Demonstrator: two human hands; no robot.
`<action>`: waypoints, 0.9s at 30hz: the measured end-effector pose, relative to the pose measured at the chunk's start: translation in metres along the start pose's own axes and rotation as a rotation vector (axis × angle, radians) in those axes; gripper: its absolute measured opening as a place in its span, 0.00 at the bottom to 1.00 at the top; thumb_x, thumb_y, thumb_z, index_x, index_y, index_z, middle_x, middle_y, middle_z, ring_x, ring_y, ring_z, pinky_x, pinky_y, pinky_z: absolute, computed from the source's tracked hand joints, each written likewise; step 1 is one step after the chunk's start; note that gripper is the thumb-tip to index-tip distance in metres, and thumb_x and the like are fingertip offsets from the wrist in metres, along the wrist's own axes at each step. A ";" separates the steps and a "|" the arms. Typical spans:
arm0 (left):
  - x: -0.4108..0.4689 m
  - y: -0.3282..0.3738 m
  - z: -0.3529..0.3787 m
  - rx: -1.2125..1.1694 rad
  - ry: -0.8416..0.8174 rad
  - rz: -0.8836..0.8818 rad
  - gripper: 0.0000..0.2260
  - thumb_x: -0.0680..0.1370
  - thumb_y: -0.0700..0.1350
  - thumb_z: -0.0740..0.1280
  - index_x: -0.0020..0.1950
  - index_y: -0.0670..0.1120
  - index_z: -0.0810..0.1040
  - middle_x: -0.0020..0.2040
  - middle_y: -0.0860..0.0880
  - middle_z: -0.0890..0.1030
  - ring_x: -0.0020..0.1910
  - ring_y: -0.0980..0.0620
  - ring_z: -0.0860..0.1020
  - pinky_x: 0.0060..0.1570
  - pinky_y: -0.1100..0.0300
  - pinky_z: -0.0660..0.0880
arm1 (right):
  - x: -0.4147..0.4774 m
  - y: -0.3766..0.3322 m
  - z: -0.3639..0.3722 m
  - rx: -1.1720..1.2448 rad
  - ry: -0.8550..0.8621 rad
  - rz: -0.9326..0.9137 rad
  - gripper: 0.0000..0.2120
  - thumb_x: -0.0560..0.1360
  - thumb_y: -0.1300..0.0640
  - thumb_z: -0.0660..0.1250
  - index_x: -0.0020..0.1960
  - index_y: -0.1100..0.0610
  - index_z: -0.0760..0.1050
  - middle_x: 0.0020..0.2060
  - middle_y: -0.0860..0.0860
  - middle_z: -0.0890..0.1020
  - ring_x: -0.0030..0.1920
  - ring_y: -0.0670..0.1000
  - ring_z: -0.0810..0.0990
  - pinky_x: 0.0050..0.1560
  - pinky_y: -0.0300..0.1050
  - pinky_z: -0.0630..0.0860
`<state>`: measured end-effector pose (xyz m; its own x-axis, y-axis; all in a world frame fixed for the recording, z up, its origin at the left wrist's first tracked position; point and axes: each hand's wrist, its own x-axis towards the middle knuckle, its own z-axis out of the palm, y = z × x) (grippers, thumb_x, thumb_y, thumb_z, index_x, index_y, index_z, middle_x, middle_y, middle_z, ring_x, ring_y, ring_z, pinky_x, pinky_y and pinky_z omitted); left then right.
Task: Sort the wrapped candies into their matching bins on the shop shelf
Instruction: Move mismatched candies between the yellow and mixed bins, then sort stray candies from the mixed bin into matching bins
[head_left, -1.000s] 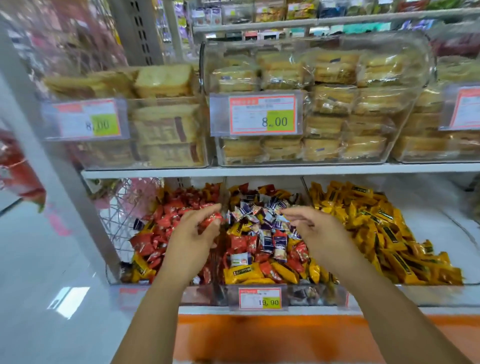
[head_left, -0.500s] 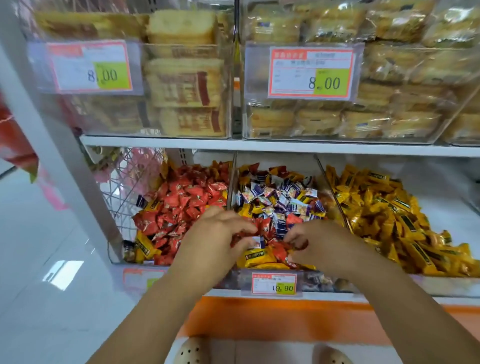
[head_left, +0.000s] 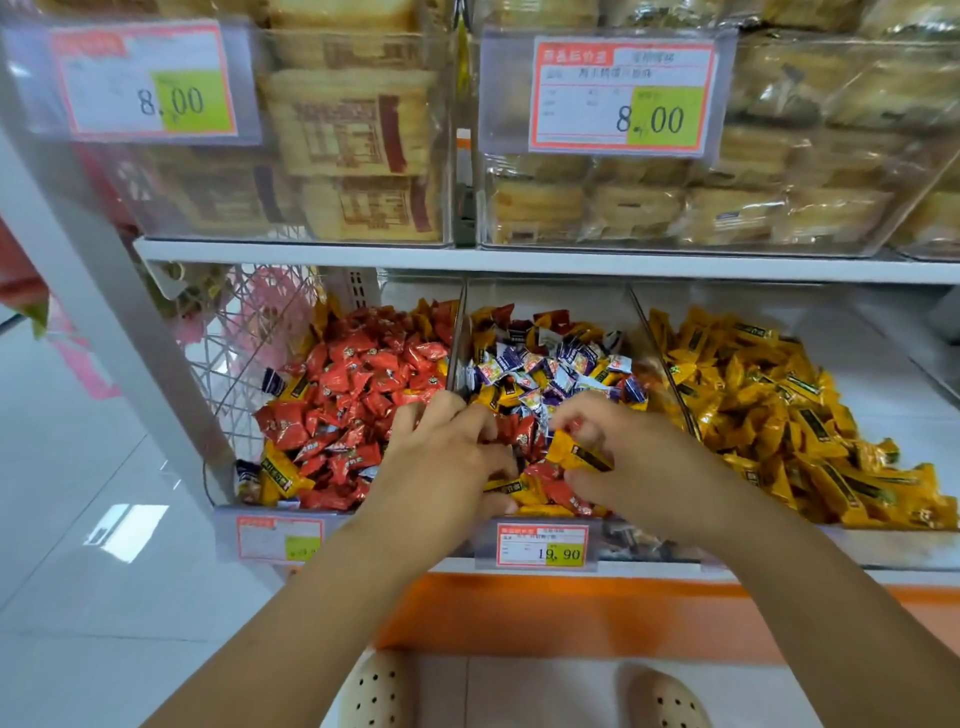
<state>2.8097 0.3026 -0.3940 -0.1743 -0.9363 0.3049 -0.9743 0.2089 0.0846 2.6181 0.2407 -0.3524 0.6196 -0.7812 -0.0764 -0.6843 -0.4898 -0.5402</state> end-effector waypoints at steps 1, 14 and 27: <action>0.001 -0.001 0.000 0.011 -0.013 -0.013 0.14 0.60 0.62 0.75 0.40 0.57 0.84 0.49 0.54 0.79 0.52 0.49 0.66 0.47 0.49 0.67 | 0.000 -0.004 0.002 -0.017 -0.066 0.002 0.13 0.74 0.54 0.67 0.56 0.43 0.70 0.45 0.42 0.76 0.39 0.42 0.75 0.36 0.41 0.71; 0.007 -0.004 -0.008 -0.077 -0.202 -0.103 0.14 0.77 0.57 0.65 0.60 0.56 0.78 0.73 0.64 0.61 0.74 0.61 0.47 0.63 0.60 0.44 | 0.018 0.002 0.022 0.012 -0.285 0.141 0.14 0.77 0.48 0.67 0.60 0.49 0.69 0.61 0.51 0.73 0.48 0.49 0.75 0.42 0.41 0.72; 0.024 -0.007 -0.035 -0.469 0.121 -0.306 0.05 0.75 0.53 0.69 0.49 0.57 0.75 0.46 0.58 0.71 0.49 0.61 0.69 0.46 0.64 0.66 | -0.005 0.019 0.004 0.247 -0.016 0.037 0.12 0.77 0.55 0.67 0.59 0.44 0.76 0.52 0.37 0.76 0.41 0.32 0.76 0.36 0.28 0.71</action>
<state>2.8171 0.2883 -0.3544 0.1499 -0.9408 0.3042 -0.8054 0.0623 0.5894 2.6034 0.2364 -0.3657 0.6034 -0.7895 -0.1125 -0.5933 -0.3502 -0.7248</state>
